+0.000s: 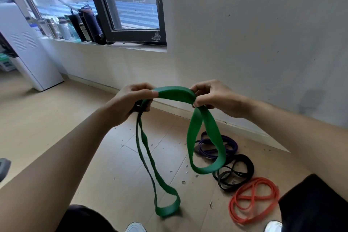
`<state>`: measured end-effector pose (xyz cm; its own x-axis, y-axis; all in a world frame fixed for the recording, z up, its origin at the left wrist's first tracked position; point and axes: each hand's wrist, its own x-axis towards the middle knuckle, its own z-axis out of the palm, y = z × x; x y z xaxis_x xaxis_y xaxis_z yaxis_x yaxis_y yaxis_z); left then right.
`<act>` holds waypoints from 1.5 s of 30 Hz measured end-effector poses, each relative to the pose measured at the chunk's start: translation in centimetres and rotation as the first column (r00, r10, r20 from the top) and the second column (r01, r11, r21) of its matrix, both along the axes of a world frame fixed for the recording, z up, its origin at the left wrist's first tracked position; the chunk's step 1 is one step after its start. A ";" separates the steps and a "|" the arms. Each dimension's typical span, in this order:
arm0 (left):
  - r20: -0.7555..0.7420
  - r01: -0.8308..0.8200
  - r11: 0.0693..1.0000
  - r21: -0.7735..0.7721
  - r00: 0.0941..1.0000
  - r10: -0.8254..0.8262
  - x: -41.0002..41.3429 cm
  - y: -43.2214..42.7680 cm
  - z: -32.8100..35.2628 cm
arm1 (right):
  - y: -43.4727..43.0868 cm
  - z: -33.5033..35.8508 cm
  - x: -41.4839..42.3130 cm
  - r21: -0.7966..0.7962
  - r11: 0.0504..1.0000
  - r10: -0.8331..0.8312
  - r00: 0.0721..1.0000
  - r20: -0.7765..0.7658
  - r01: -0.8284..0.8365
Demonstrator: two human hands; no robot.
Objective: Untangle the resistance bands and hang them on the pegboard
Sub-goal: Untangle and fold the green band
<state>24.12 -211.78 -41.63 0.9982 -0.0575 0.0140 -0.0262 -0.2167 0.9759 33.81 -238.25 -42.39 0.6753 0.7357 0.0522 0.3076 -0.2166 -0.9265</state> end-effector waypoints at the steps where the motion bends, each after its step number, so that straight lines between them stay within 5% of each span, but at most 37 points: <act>1: -0.003 0.021 0.999 0.030 1.000 -0.021 0.0 -0.2 0.0 | -0.2 0.1 0.1 0.009 1.000 0.007 1.000 0.009 -0.007; 15: 0.263 -0.056 0.986 0.156 0.965 0.013 -0.2 -5.4 0.5 | -0.6 0.3 -0.2 0.036 0.993 0.107 0.992 0.072 -0.110; 23: 0.386 -0.182 0.981 0.063 0.911 0.145 0.1 -5.5 0.8 | 0.7 -3.0 -0.1 -0.190 0.982 0.059 0.980 0.189 -0.022; 33: 0.392 -0.358 0.925 -0.125 0.839 0.378 0.2 -3.7 0.8 | 0.7 -8.6 2.7 -0.465 0.886 0.002 1.000 -0.005 -0.004; 40: 0.343 -0.457 0.889 -0.017 0.833 0.435 0.7 -0.9 -1.1 | -0.3 -6.5 4.4 -0.212 0.975 -0.137 0.942 -0.305 0.072; 45: 0.281 -0.510 0.860 -0.015 0.823 0.493 0.8 1.0 -2.3 | -1.7 -3.7 5.0 -0.011 0.996 -0.084 0.891 -0.445 0.088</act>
